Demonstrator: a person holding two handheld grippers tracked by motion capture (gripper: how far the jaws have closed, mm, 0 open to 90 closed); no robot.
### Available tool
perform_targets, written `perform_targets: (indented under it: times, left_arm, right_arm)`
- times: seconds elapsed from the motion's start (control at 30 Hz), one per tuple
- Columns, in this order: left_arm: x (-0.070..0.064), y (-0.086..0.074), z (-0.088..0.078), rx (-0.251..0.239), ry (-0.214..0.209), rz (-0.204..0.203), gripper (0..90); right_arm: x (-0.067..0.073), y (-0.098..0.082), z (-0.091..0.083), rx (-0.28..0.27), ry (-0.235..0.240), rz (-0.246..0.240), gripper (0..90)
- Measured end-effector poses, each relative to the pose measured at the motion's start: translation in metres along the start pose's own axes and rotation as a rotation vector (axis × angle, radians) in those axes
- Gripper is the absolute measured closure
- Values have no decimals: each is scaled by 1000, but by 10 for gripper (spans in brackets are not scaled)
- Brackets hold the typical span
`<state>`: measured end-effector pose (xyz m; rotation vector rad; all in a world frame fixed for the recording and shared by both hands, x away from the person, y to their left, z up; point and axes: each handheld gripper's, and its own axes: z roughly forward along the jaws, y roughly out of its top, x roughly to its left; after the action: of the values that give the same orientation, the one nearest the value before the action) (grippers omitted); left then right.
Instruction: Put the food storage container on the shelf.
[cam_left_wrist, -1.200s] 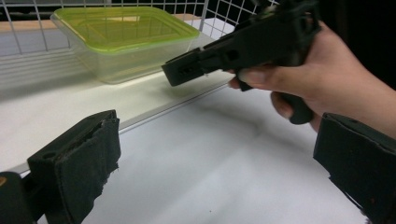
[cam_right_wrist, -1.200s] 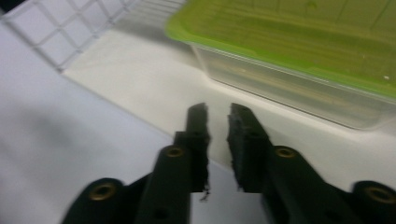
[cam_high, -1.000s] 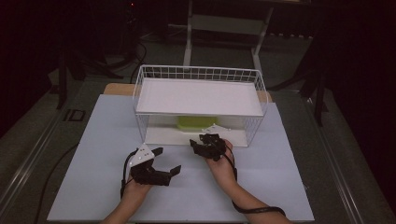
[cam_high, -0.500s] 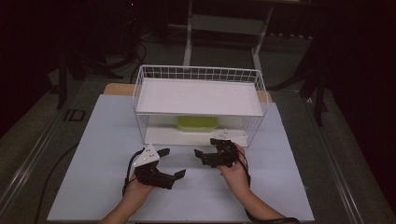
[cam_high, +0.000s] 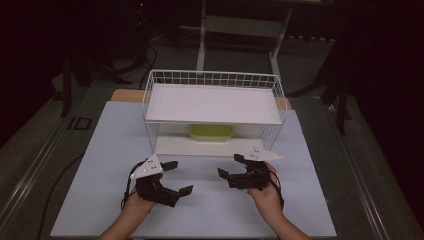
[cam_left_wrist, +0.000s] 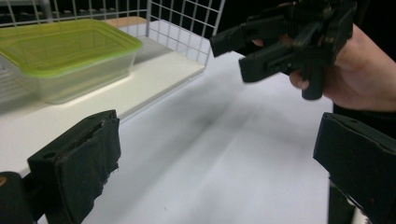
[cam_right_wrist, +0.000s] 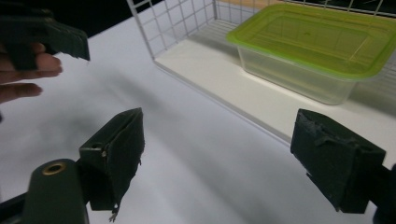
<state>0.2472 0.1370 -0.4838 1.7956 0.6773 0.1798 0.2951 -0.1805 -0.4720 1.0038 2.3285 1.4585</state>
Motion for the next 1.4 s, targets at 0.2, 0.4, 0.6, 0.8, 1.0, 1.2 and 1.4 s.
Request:
perform_targets:
  times: [0.2,0.4,0.6,0.8,1.0,1.2,1.4]
  left_arm:
    - [-8,-8,-10,15,-27,16,15]
    - [-10,-17,-21,12,-27,14,15]
    - [-12,-24,-33,14,-26,21,15]
    - [-12,-35,-37,27,-27,-2,16]
    - [-11,-39,-40,23,-17,6,15]
    - [-10,-42,-37,38,-23,17,15]
    - [-11,-45,-35,37,-34,15,15]
  right_arm:
    - [3,-3,-15,6,21,-13,175]
    - [4,-12,-27,5,17,-39,178]
    - [1,-25,-43,2,17,-39,180]
    - [-10,-39,-57,34,0,-31,179]
    - [-23,-47,-74,26,0,-24,177]
    - [-32,-54,-87,17,11,-11,175]
    - [-41,-62,-90,42,28,-64,155]
